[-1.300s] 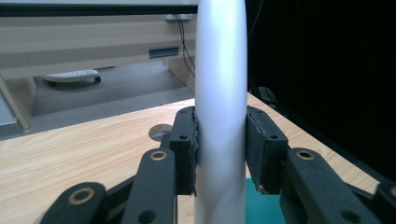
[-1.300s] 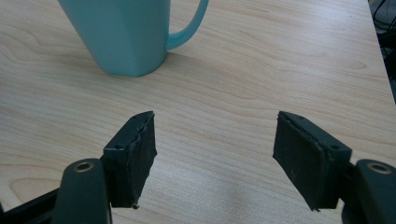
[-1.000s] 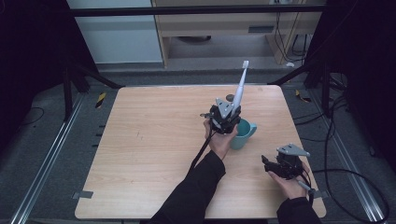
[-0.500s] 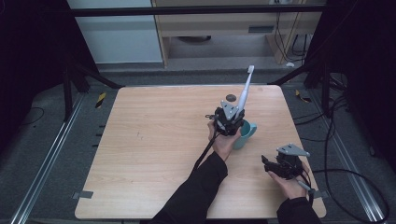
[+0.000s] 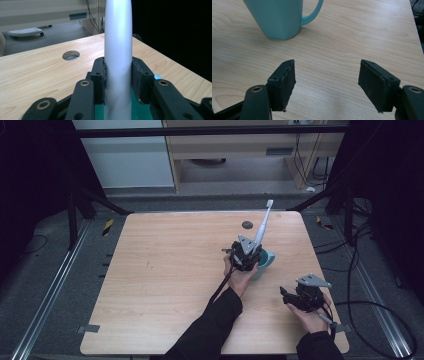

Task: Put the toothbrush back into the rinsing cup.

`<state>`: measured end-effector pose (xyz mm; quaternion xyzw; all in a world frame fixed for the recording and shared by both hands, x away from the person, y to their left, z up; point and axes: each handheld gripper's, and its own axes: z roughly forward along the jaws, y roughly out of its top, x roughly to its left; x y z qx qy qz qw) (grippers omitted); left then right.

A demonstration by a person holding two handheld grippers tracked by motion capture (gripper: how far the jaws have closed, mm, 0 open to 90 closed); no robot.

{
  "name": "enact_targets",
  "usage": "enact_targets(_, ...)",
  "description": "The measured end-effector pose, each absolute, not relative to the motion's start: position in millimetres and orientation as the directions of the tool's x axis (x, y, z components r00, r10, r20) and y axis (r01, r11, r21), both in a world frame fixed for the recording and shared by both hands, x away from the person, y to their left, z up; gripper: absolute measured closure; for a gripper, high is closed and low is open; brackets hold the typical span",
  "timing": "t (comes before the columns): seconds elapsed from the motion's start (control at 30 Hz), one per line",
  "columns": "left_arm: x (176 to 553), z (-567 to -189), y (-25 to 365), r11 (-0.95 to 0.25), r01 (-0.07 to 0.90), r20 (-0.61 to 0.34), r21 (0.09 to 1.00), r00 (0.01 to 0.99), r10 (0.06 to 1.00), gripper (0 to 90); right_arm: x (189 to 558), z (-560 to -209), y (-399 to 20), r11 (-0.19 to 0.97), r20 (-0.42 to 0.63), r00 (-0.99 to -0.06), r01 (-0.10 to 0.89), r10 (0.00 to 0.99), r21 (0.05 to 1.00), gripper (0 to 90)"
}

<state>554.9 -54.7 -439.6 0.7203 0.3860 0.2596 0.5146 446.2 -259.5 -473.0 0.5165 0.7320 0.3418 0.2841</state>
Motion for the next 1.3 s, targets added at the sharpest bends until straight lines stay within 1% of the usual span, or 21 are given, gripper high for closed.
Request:
enact_targets(0.77,549.5,-455.2,-54.8,-0.195,0.318,-0.022,0.928,0.570,0.821,65.5,446.6,-473.0,-259.8,0.233,-0.064,-0.303,0.565,0.951,0.791,29.4)
enact_targets(0.93,548.9,-458.2,-56.6,-0.218,0.318,-0.004,0.923,0.573,0.820,65.2,447.3,-473.2,-260.5,0.235,-0.068,-0.301,0.564,0.951,0.792,29.3)
enact_targets(1.03,547.3,-457.3,-56.2,-0.214,0.312,-0.008,0.926,0.581,0.814,63.5,447.1,-473.1,-260.1,0.232,-0.065,-0.299,0.565,0.952,0.792,29.2)
enact_targets(1.17,542.8,-454.7,-55.0,-0.218,0.296,0.002,0.930,0.588,0.809,55.9,446.9,-472.8,-260.5,0.230,-0.065,-0.298,0.562,0.952,0.794,28.9)
enact_targets(1.3,537.1,-447.3,-49.1,-0.223,0.276,0.012,0.935,0.605,0.796,53.4,446.4,-472.1,-260.6,0.225,-0.061,-0.296,0.560,0.953,0.797,28.6)
